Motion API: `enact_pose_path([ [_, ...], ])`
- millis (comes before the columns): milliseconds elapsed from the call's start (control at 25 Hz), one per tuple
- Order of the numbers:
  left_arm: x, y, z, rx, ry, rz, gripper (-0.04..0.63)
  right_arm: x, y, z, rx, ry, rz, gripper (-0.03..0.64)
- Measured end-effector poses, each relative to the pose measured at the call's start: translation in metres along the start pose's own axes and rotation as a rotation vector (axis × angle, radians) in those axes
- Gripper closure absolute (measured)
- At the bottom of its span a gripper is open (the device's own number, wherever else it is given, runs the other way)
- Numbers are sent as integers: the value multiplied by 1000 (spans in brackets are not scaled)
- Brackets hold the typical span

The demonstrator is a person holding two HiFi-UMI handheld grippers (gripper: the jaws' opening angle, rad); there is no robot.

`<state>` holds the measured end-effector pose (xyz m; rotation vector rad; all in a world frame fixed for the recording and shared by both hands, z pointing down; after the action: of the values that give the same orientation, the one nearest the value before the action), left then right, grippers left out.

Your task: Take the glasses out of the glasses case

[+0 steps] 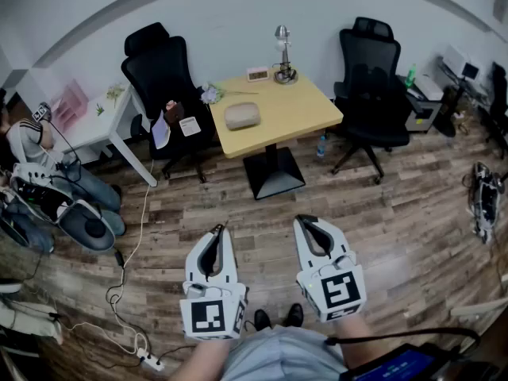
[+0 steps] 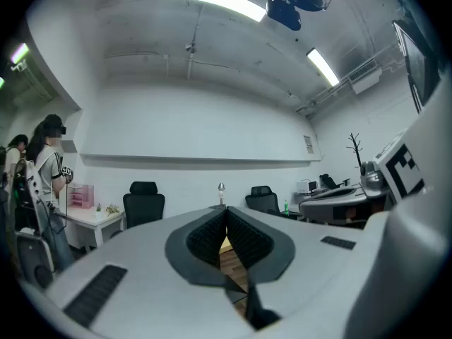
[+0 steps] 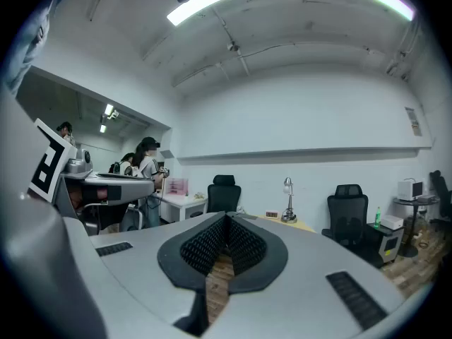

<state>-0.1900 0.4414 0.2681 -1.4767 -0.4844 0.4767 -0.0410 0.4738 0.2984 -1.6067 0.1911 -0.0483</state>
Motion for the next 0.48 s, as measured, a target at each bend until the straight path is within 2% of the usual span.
enact_pose_path([
  [440, 2, -3, -11, -14, 12, -9, 589, 17, 0, -6, 24, -5, -22, 593],
  [480, 4, -3, -12, -14, 14, -11, 589, 19, -1, -6, 21, 2, -25, 500],
])
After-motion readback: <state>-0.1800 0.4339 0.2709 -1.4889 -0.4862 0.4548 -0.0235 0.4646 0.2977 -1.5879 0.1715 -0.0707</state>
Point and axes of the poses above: the fingertips, and each gripper's own axes: z backward along the fingers, x to its right, y out of its top, the point moved 2 cm from there along z, backward along the fingers, and after that the axes turned 2 degrees about z, right-handed, at the moved point
